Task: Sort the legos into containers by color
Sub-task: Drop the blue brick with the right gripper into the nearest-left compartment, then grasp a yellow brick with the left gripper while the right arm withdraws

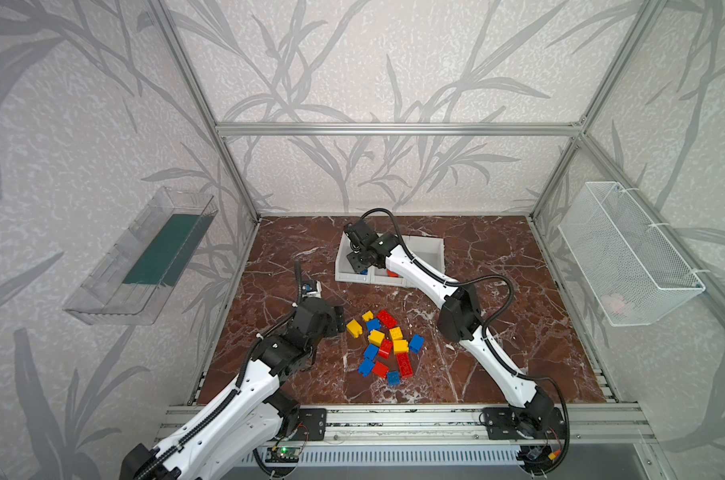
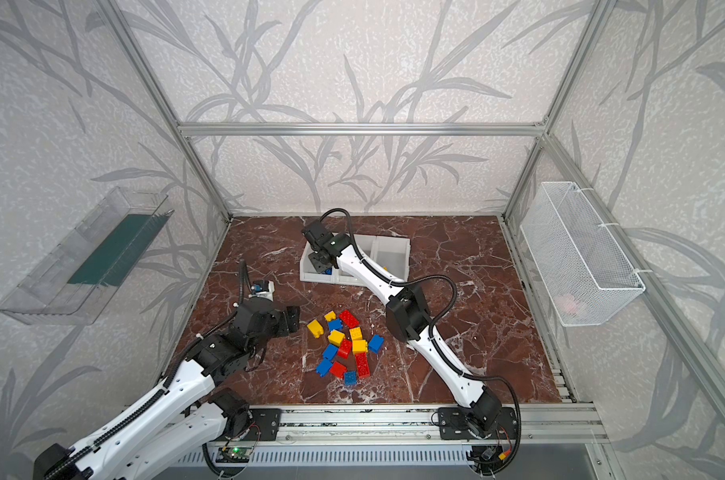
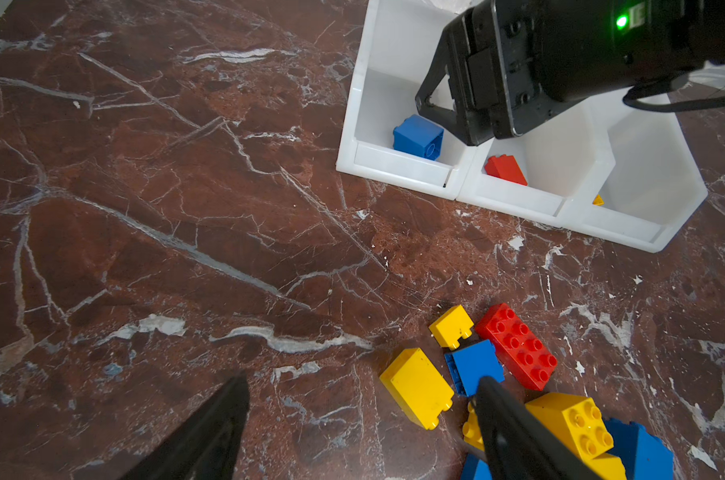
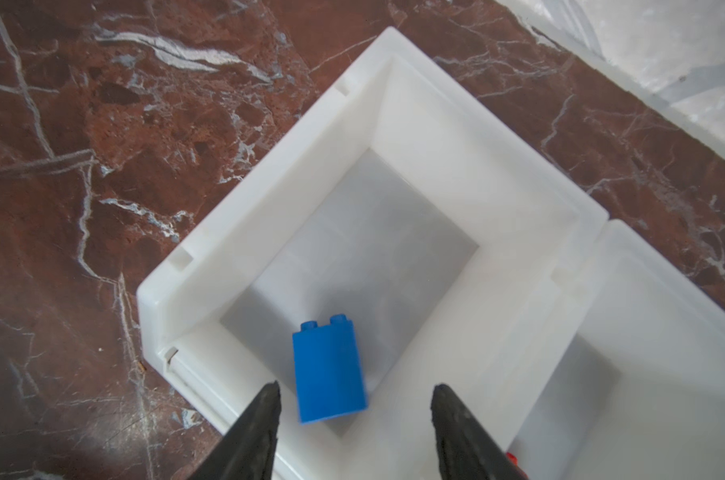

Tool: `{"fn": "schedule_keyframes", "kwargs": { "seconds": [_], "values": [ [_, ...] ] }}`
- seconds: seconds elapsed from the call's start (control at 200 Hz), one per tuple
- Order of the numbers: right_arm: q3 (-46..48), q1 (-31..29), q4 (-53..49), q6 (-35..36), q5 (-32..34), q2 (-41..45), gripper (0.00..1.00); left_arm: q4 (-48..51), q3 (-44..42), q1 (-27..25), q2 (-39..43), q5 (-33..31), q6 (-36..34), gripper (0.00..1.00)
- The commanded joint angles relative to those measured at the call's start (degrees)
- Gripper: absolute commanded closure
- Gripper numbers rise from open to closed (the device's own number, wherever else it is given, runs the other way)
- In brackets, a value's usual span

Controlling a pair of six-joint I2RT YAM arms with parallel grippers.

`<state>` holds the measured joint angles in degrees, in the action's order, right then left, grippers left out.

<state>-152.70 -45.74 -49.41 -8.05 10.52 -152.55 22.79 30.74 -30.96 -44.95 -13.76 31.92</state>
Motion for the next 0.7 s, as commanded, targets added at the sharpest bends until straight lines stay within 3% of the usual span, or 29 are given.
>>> {"fn": "schedule_keyframes", "kwargs": {
  "seconds": [0.0, 0.18, 0.3, 0.42, 0.61, 0.695],
  "values": [
    [0.0, 0.2, 0.1, -0.3, 0.5, 5.8, 0.38, 0.4, -0.6, 0.3, -0.3, 0.3, 1.6, 0.13],
    [0.9, 0.1, -2.1, -0.1, -1.0, 11.7, 0.37, 0.2, -1.0, 0.2, -1.2, 0.9, 2.2, 0.13],
    [8.5, 0.0, -1.0, -0.5, -1.1, 19.4, 0.36, -0.2, -1.3, 0.2, -2.5, 2.0, 2.3, 0.13],
    [25.2, -0.2, 5.9, -0.7, -0.9, 31.0, 0.36, -2.7, -2.2, 0.1, -3.9, 5.8, 1.4, 0.13],
    [60.2, -0.2, 20.8, -4.7, 1.1, 52.5, 0.34, -3.6, -2.8, 0.1, -7.6, 9.0, 2.6, 0.13],
    [71.9, 0.0, 21.6, -7.5, 3.6, 61.1, 0.33, -5.2, -3.1, -0.1, -9.4, 11.0, 2.9, 0.13]
  ]
}}
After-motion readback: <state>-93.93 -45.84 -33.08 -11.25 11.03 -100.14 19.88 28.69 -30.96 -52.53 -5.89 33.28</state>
